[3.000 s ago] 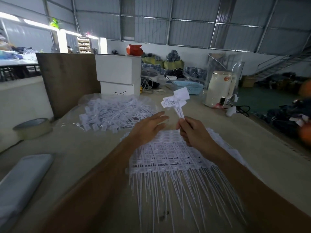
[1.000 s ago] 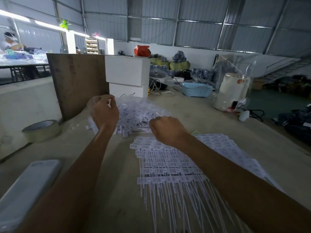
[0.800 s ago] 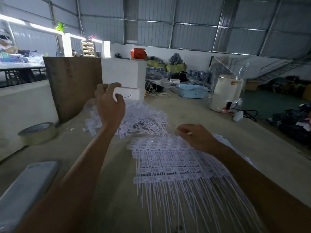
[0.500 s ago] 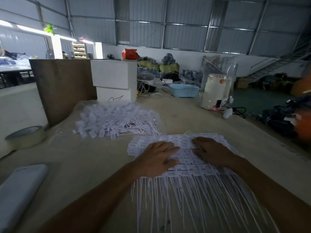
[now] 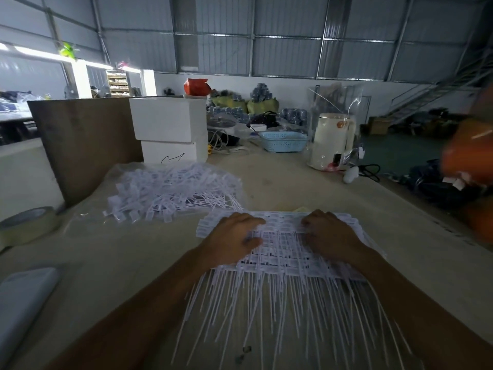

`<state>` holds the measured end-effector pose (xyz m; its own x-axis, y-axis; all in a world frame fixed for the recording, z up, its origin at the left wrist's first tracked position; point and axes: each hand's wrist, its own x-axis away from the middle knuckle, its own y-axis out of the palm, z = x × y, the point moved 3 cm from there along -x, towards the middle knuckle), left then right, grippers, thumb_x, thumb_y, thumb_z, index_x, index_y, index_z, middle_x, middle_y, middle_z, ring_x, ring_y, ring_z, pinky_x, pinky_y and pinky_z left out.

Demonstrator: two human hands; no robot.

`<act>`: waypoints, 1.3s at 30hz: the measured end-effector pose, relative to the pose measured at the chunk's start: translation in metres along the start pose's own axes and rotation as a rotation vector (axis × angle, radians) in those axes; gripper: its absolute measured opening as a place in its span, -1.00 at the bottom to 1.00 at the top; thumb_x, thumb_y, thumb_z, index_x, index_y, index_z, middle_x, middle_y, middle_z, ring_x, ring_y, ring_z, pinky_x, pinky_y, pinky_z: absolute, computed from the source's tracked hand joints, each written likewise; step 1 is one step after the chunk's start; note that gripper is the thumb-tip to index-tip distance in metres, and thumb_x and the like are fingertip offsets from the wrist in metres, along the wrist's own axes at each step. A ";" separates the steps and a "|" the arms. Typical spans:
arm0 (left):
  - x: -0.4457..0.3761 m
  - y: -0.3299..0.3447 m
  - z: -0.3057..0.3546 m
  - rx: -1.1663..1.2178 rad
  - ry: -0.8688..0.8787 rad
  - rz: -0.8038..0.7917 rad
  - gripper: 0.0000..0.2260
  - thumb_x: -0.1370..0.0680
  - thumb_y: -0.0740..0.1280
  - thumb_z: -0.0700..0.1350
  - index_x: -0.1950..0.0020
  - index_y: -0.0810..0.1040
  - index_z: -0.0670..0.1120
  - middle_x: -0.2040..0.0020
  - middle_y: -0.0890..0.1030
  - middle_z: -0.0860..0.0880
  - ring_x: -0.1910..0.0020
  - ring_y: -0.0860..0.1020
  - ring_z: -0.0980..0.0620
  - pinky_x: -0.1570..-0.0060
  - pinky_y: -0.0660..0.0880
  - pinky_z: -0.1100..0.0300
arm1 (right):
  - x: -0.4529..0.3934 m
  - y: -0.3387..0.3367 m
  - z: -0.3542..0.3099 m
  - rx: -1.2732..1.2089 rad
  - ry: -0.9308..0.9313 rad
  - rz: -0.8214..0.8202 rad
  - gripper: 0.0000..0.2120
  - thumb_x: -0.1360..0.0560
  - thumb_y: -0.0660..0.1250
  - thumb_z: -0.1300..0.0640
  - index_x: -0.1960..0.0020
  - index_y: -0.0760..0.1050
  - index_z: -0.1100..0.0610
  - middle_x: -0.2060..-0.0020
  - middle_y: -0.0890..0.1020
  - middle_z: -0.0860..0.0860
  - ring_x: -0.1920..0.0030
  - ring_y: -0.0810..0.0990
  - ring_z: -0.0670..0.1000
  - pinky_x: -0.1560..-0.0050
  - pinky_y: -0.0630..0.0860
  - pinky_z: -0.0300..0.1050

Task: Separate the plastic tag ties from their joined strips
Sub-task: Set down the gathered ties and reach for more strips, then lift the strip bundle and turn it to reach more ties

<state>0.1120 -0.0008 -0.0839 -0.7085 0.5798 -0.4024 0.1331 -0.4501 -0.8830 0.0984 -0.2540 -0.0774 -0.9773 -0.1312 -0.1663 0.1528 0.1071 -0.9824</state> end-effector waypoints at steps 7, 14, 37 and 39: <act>-0.034 -0.003 0.004 0.058 -0.117 0.013 -0.74 -0.51 0.42 0.06 -0.18 0.60 0.06 0.04 0.40 0.05 -0.18 0.39 -0.08 -0.19 0.36 0.04 | 0.010 -0.013 -0.005 -0.010 -0.131 0.182 -0.68 -0.62 0.21 0.12 -0.32 0.54 0.18 -0.20 0.57 0.15 -0.20 0.53 0.19 -0.21 0.46 0.05; -0.043 -0.055 0.028 0.212 -0.012 0.080 -0.88 -0.52 0.43 0.05 0.05 0.52 0.10 0.28 0.60 0.12 0.42 0.51 0.24 0.39 0.43 0.20 | 0.031 -0.071 -0.004 -0.342 -0.149 0.286 -0.78 -0.60 0.33 0.00 -0.16 0.61 0.07 0.01 0.67 -0.06 0.08 0.61 -0.05 0.08 0.50 -0.14; 0.013 -0.092 -0.010 0.277 -0.021 0.346 -0.91 -0.52 0.46 -0.11 -0.01 0.65 0.02 0.13 0.67 0.10 0.15 0.62 0.15 0.12 0.54 0.11 | 0.044 -0.054 0.038 -1.100 -0.098 -0.050 -0.75 -0.44 0.47 0.08 -0.11 0.70 0.01 -0.10 0.71 -0.01 -0.13 0.67 -0.01 -0.04 0.58 -0.27; 0.007 -0.096 -0.009 0.284 -0.032 0.295 -0.88 -0.54 0.44 -0.16 -0.02 0.63 0.04 0.11 0.67 0.10 0.13 0.62 0.16 0.06 0.55 0.03 | 0.043 -0.057 0.033 -1.072 -0.087 0.045 -0.81 -0.49 0.45 0.12 -0.09 0.69 0.03 -0.04 0.72 -0.01 -0.08 0.68 -0.04 -0.01 0.59 -0.26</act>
<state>0.1002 0.0530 -0.0040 -0.6906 0.3783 -0.6164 0.1404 -0.7660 -0.6274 0.0530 -0.2986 -0.0315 -0.9537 -0.1708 -0.2474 -0.0613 0.9161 -0.3963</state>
